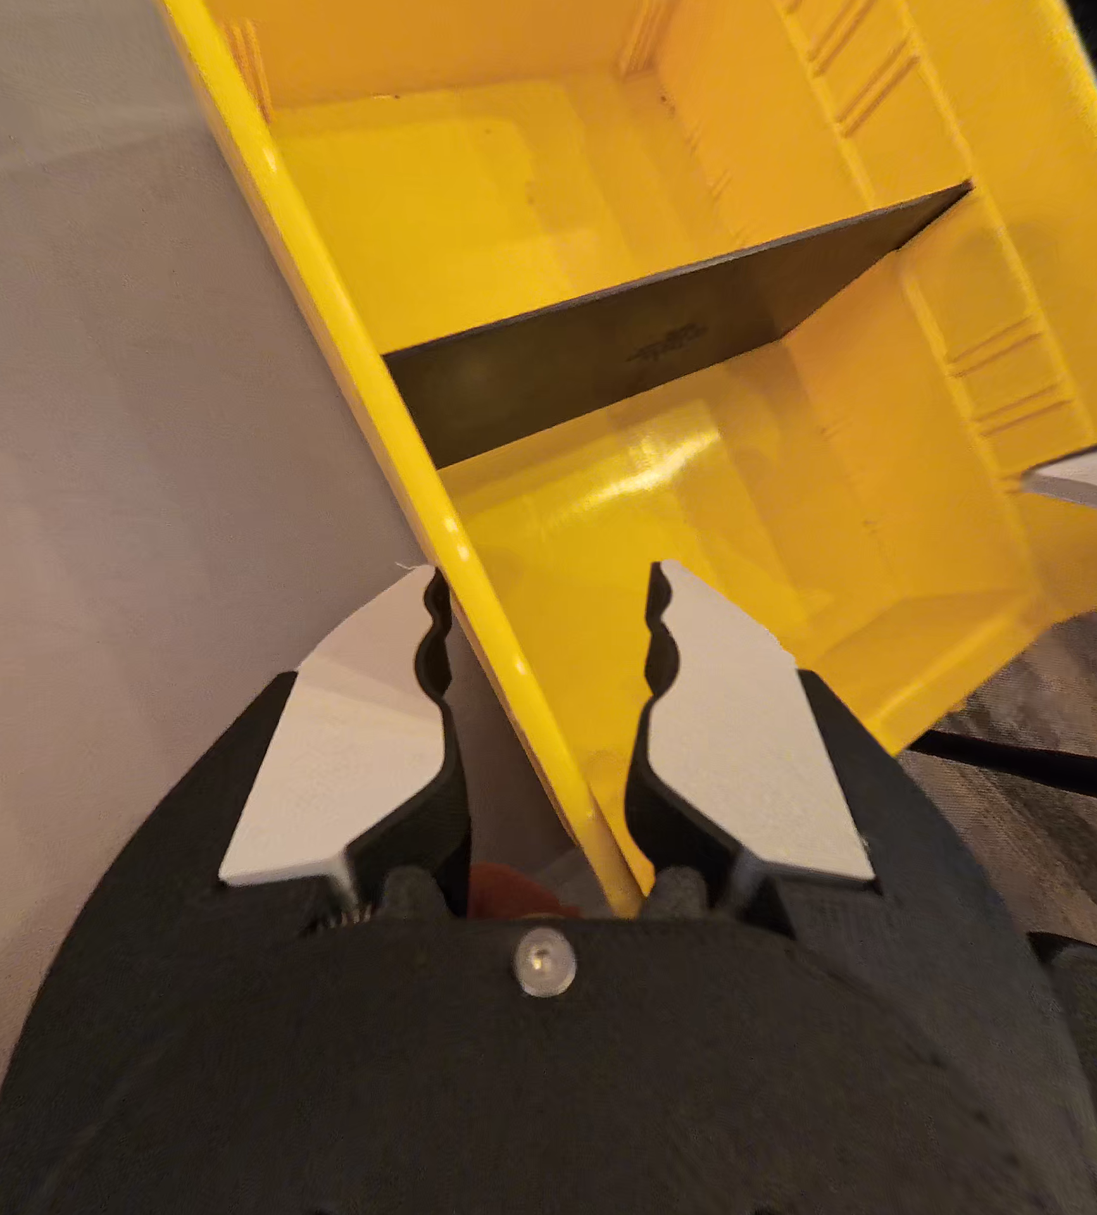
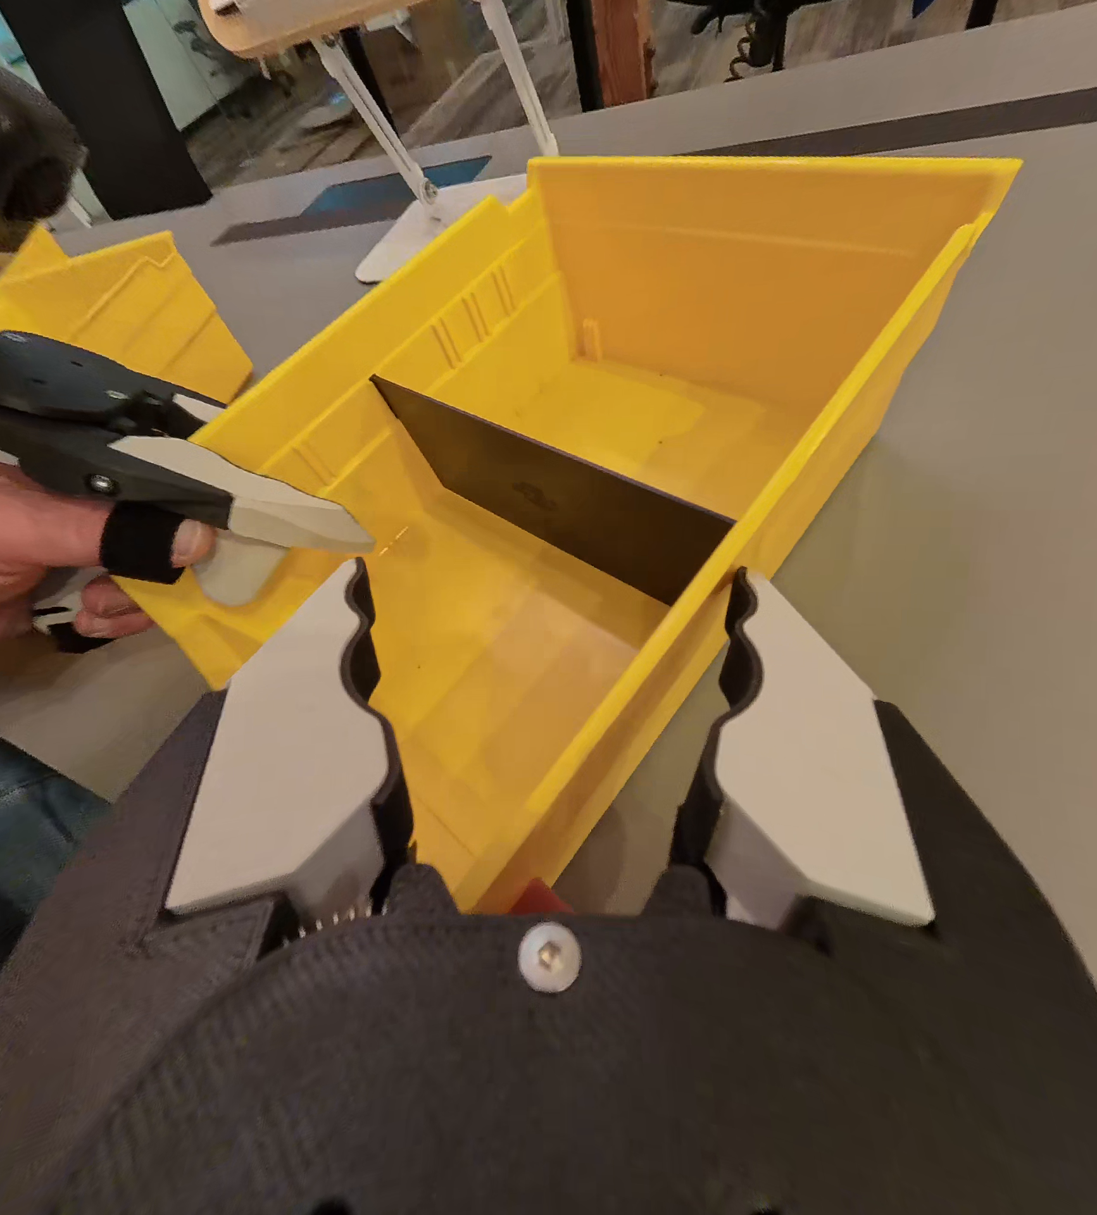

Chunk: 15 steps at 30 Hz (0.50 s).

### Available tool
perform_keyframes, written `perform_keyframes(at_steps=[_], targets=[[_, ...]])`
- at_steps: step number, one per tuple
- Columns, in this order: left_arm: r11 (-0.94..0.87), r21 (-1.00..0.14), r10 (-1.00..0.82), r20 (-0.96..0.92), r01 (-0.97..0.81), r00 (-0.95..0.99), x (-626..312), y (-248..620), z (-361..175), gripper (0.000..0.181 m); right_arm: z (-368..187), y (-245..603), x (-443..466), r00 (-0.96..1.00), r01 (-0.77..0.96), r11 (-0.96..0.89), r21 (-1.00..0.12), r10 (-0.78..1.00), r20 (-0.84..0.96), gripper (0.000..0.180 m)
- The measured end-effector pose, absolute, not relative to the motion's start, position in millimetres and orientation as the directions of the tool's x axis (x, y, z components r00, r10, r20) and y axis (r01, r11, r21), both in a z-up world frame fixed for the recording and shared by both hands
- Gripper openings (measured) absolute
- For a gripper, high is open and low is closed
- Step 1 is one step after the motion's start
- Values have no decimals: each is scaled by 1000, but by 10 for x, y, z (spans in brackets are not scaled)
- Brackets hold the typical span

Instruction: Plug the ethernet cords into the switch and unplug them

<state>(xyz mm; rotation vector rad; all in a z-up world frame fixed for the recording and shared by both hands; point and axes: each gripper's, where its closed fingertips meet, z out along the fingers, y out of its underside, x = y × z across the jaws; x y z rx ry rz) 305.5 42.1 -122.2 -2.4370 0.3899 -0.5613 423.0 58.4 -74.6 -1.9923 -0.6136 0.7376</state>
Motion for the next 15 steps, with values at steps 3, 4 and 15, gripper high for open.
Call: perform_keyframes(at_steps=[3, 4, 15], targets=[[-792, -595, -413, 355, -139, 839, 3172, 350, -1180, 76, -793, 637, 4274, 726, 191, -455, -870, 662, -187, 103], [-795, -591, -420, 370, -139, 829, 3203, 331, -1166, 80, -817, 662, 4302, 737, 219, -445, -868, 659, -152, 99], [-703, -702, -539, 416, -119, 732, 3045, 109, -258, 93, -1039, 777, 4457, 748, 391, -429, -814, 663, 10, 73]])
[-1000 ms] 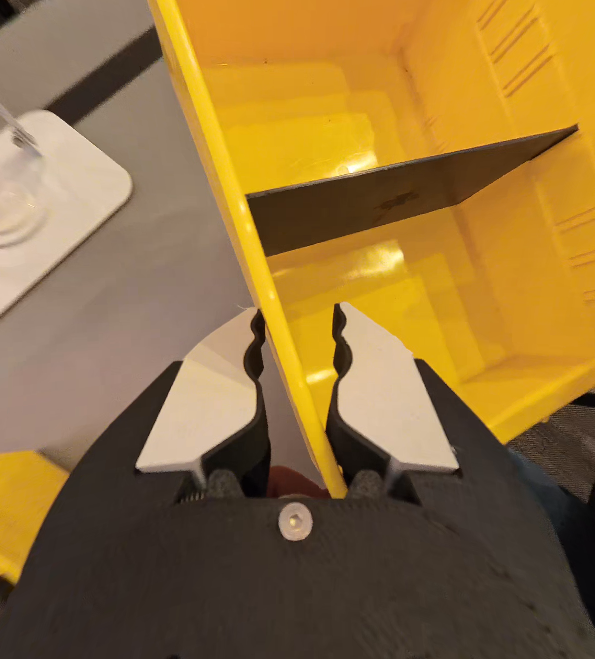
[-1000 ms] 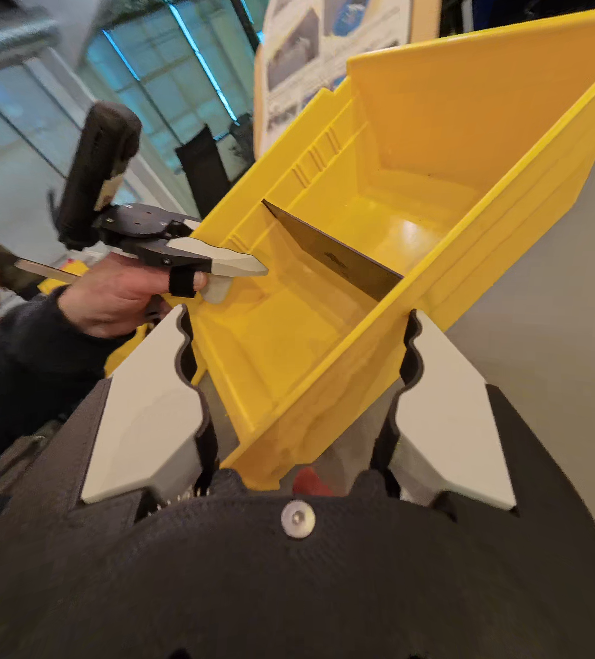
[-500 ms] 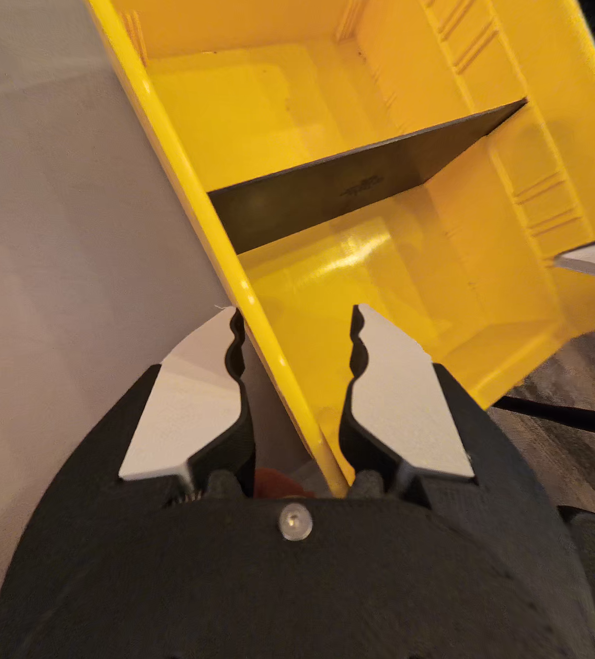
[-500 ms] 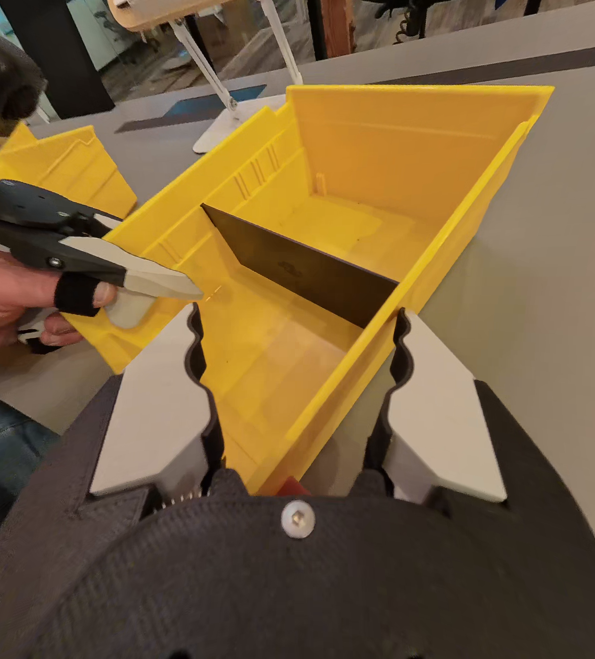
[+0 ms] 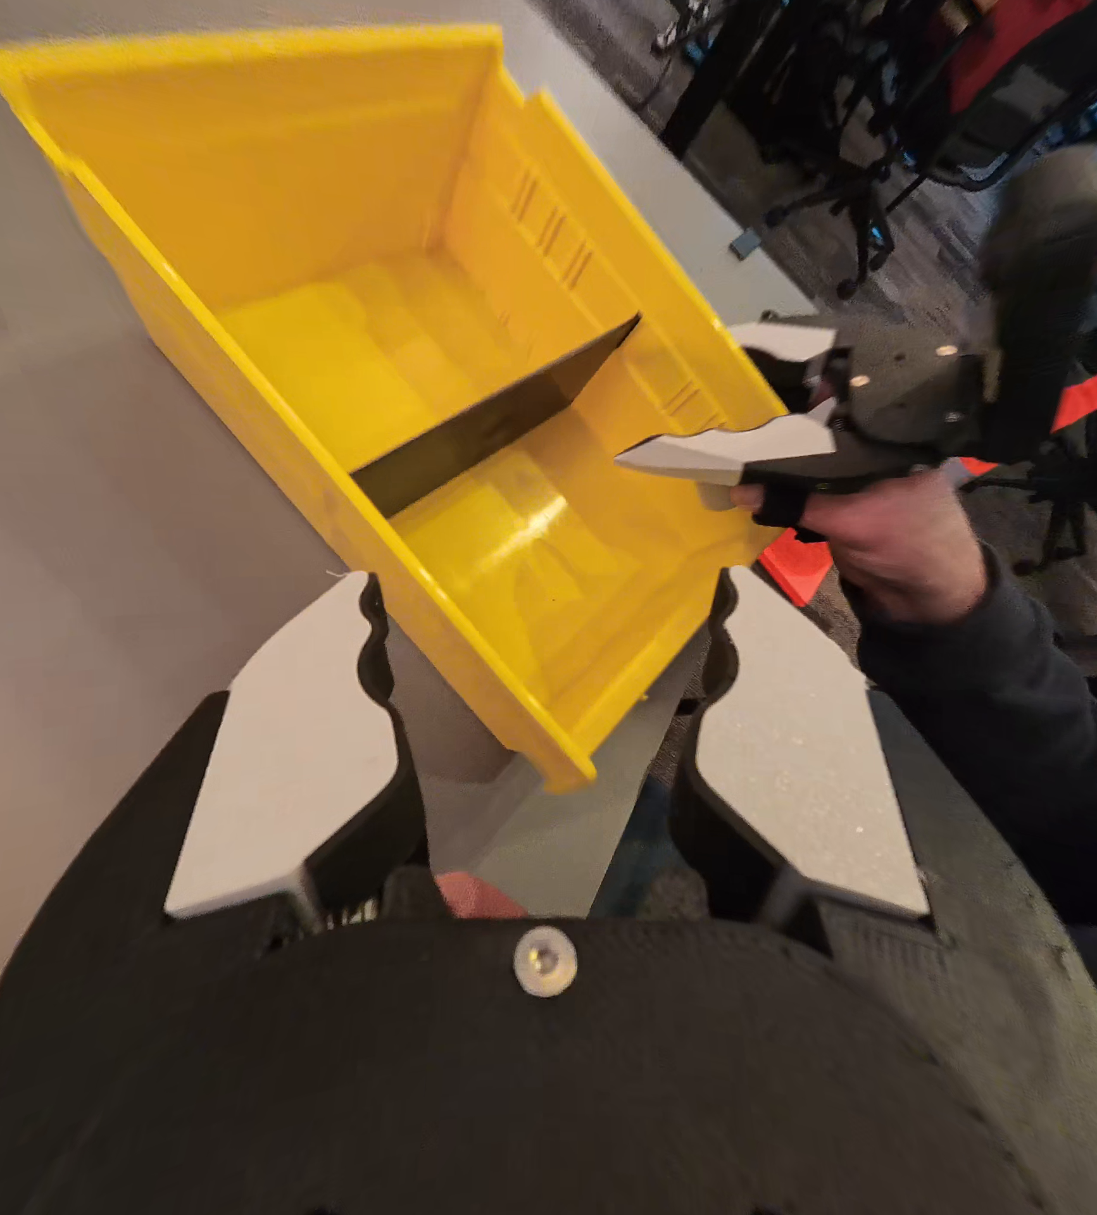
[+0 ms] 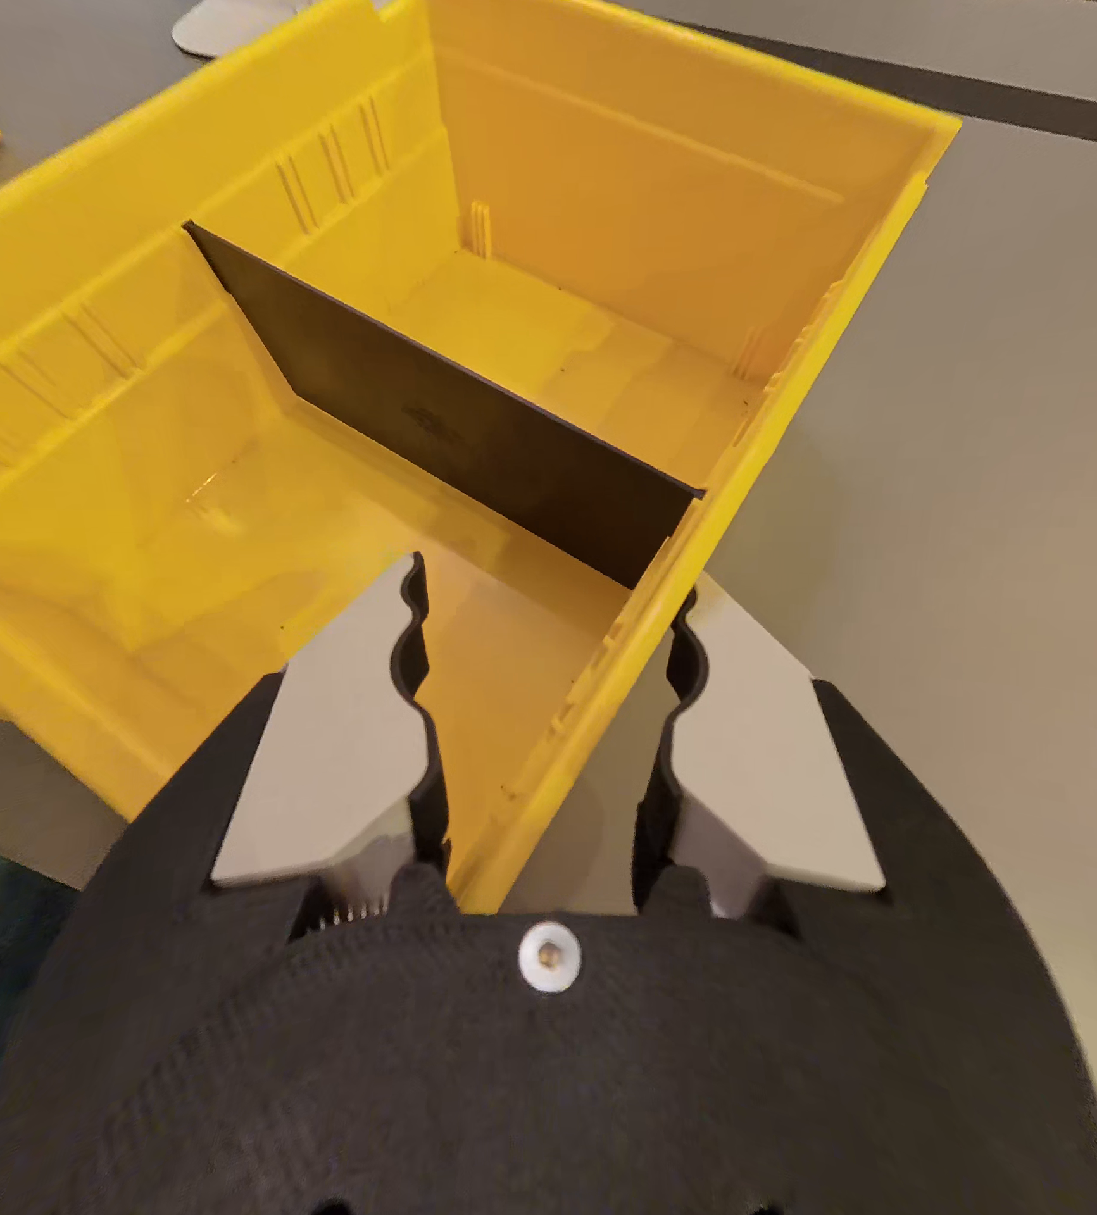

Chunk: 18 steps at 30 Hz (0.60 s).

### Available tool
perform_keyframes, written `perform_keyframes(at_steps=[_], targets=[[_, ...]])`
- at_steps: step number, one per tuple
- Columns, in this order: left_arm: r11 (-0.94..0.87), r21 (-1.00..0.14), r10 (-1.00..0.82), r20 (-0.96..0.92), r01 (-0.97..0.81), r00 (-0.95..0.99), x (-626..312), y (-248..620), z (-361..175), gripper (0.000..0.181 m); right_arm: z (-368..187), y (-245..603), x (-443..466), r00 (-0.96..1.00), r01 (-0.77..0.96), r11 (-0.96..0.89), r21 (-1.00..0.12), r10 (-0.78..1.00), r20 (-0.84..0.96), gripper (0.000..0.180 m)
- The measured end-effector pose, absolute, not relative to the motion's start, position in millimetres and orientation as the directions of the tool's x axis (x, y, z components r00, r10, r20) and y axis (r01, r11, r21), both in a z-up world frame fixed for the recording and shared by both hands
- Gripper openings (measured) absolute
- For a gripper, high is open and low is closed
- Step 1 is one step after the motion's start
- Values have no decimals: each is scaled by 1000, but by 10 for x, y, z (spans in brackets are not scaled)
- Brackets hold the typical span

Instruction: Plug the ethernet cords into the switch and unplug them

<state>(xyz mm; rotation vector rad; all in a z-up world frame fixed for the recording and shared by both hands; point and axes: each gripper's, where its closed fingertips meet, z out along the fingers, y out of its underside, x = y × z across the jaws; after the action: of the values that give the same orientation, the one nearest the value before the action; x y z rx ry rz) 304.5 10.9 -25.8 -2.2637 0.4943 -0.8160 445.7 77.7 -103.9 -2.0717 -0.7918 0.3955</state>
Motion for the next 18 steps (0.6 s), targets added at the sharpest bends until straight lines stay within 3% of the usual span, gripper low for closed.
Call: perform_keyframes(at_steps=[4, 9, 18], targets=[[-595, -790, -551, 270, -145, 790, 2521, -4, 230, 93, -1055, 815, 4501, 753, 400, -436, -806, 658, 18, 64], [-556, -824, -377, 134, -108, 917, 1371, -255, 468, 90, -1057, 886, 4613, 759, 404, -442, -801, 651, 24, 55], [-676, -728, 102, 59, 113, 993, -679, -1337, -170, 93, -1087, 976, 4783, 740, 430, -464, -775, 673, 8, 44]])
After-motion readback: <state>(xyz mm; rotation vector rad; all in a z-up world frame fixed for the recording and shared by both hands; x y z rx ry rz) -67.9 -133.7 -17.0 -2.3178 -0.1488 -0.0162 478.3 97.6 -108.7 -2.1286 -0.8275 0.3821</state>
